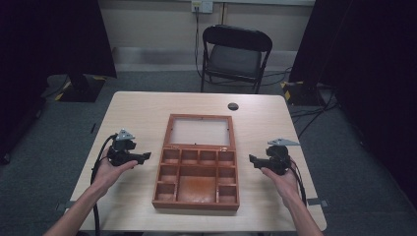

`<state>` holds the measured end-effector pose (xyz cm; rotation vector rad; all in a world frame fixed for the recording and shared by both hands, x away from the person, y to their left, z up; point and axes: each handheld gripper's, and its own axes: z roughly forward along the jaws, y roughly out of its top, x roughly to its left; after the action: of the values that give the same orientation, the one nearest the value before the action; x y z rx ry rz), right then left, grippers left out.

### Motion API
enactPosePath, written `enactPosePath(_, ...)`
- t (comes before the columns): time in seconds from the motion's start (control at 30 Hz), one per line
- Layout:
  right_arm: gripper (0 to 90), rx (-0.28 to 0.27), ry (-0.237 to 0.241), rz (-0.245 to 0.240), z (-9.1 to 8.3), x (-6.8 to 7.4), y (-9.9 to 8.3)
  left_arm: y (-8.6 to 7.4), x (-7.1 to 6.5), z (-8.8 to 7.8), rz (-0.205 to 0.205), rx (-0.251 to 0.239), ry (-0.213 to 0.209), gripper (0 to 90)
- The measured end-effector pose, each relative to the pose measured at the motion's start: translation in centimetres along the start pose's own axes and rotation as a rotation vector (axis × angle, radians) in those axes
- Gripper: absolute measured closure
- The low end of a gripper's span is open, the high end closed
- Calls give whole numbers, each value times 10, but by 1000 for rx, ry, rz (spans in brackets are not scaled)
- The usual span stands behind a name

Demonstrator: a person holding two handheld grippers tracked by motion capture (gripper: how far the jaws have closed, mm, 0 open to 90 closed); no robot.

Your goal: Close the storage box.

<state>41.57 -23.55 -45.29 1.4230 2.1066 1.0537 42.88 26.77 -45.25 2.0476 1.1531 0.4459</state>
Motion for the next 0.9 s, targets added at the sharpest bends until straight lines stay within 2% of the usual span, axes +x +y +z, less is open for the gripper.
enactPosePath(0.07,227,11,16,7,3,2,6,4,0,0,-4,-29,8,232)
enactPosePath(0.13,222,32,28,11,8,4,13,9,0,3,-10,-6,-16,228)
enactPosePath(0.17,219,31,34,6,10,5,16,11,0,4,-13,-11,-16,223)
enactPosePath(0.23,212,18,44,-1,14,8,20,16,1,5,-10,-26,0,222)
enactPosePath(0.3,204,20,51,-11,18,10,25,21,3,8,-20,-20,-18,222)
enactPosePath(0.4,204,-8,67,4,22,12,32,29,3,12,-9,-24,-10,222)
enactPosePath(0.47,201,-6,73,2,24,13,35,32,2,13,-4,-18,-14,222)
enactPosePath(0.5,202,-10,74,-3,28,15,42,39,1,16,-3,-23,-24,222)
enactPosePath(0.53,202,-10,74,-3,28,15,42,39,1,16,-3,-23,-24,225)
enactPosePath(0.57,208,-15,78,-11,33,16,51,46,1,19,-4,-27,-35,231)
enactPosePath(0.67,204,-26,85,-9,39,20,63,56,1,24,-27,-50,-43,231)
enactPosePath(0.73,202,-32,89,-13,42,21,66,58,1,25,-30,-49,-46,231)
enactPosePath(0.77,195,-23,89,-19,50,24,71,61,0,32,-40,-43,-45,234)
enactPosePath(0.83,193,-12,94,-30,59,26,72,62,-1,41,-28,-15,-37,268)
enactPosePath(0.9,193,-3,96,-44,68,28,73,62,0,50,-51,-5,-45,270)
